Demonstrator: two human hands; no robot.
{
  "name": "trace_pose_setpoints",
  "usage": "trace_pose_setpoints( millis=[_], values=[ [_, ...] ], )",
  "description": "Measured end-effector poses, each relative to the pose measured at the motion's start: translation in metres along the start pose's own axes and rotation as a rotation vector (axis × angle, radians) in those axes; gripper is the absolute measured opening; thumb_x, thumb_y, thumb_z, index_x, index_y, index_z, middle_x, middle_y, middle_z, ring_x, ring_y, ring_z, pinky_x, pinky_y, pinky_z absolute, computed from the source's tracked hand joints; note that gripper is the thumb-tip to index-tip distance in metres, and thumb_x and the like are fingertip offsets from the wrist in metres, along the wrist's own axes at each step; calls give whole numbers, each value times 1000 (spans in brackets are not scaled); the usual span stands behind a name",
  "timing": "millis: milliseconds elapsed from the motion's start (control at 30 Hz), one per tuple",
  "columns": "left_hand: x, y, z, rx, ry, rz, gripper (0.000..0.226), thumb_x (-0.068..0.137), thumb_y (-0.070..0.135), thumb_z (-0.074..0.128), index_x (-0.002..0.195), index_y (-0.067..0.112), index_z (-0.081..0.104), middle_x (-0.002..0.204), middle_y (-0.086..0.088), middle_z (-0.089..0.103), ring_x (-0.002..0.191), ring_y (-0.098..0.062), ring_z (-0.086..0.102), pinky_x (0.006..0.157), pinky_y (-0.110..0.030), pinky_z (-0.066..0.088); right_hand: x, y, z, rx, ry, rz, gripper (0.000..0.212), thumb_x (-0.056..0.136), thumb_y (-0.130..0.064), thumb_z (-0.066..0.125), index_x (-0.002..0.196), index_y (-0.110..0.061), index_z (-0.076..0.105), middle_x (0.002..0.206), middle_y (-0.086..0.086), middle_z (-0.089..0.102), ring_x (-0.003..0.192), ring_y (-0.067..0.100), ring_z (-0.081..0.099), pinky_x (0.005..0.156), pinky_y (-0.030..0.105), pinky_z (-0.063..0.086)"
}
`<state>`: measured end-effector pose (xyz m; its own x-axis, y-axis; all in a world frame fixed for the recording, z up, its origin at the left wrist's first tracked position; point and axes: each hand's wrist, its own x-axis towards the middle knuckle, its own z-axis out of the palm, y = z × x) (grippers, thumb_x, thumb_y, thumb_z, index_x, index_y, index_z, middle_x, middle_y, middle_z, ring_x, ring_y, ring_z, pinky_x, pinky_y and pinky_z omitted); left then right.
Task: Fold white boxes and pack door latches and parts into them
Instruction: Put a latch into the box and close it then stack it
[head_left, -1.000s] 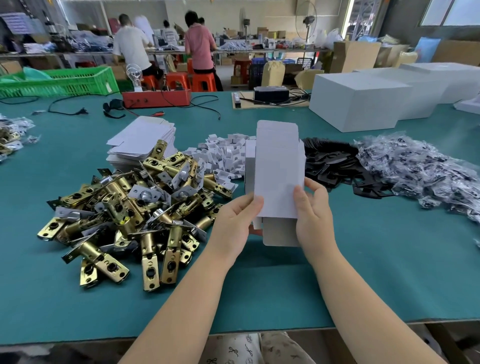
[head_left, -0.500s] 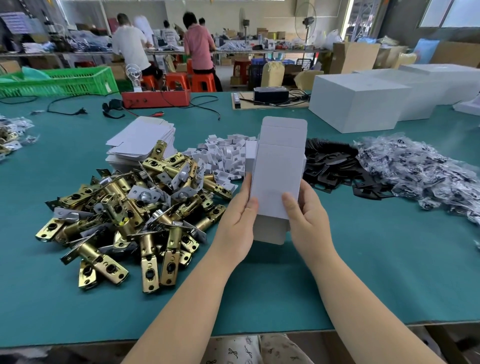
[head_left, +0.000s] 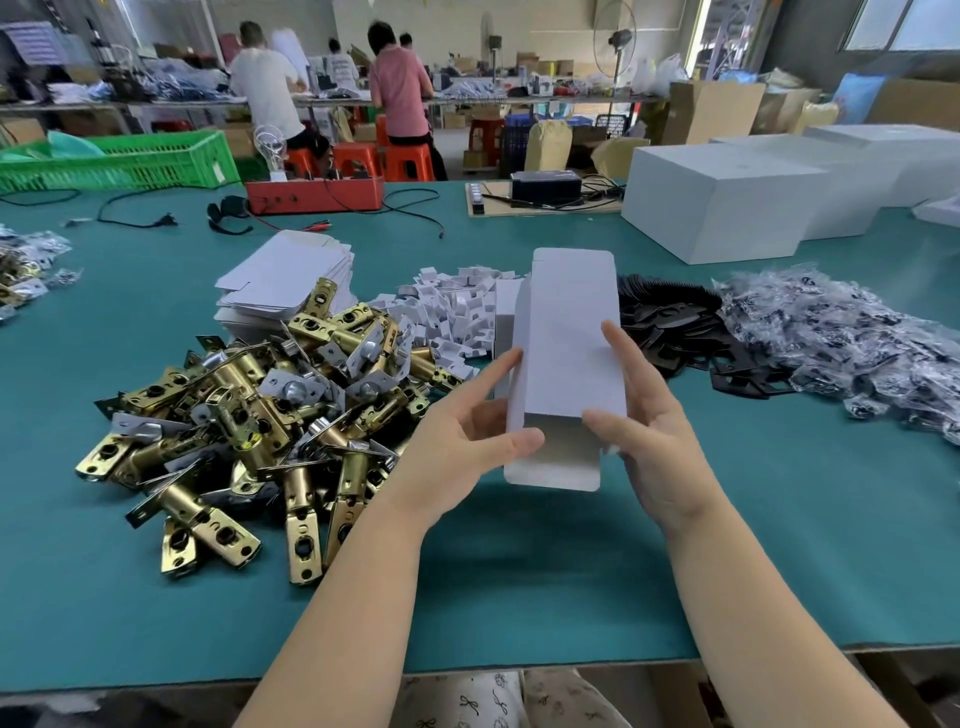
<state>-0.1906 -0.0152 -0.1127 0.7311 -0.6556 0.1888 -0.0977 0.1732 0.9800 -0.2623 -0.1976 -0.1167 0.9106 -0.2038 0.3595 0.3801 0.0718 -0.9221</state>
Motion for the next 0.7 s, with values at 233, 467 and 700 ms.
trace_pose_setpoints(
  millis=[233, 467, 700],
  values=[
    [4, -10, 2, 117, 233, 113, 59, 67, 47, 80, 122, 46, 56, 90, 4, 65, 81, -15, 57, 83, -28, 46, -1, -1, -15, 36, -290, 113, 101, 68, 8, 69, 138, -56, 34, 146, -13, 44, 113, 16, 60, 85, 31, 52],
    [2, -9, 5, 178, 160, 100, 57, 71, 46, 74, 124, 50, 53, 89, 6, 69, 77, -14, 59, 75, -32, 52, 1, -3, -3, -2, -28, 29, 90, 60, -4, 83, 133, -41, 45, 138, -8, 54, 109, 5, 63, 79, 18, 52],
    [2, -9, 1, 242, 114, 78, 53, 86, 26, 62, 131, 49, 48, 92, 6, 72, 92, -4, 58, 91, -21, 45, 1, -3, 4, -130, 178, -22, 69, 49, -28, 86, 110, -47, 60, 122, -9, 65, 85, 20, 67, 77, 32, 56]
  ],
)
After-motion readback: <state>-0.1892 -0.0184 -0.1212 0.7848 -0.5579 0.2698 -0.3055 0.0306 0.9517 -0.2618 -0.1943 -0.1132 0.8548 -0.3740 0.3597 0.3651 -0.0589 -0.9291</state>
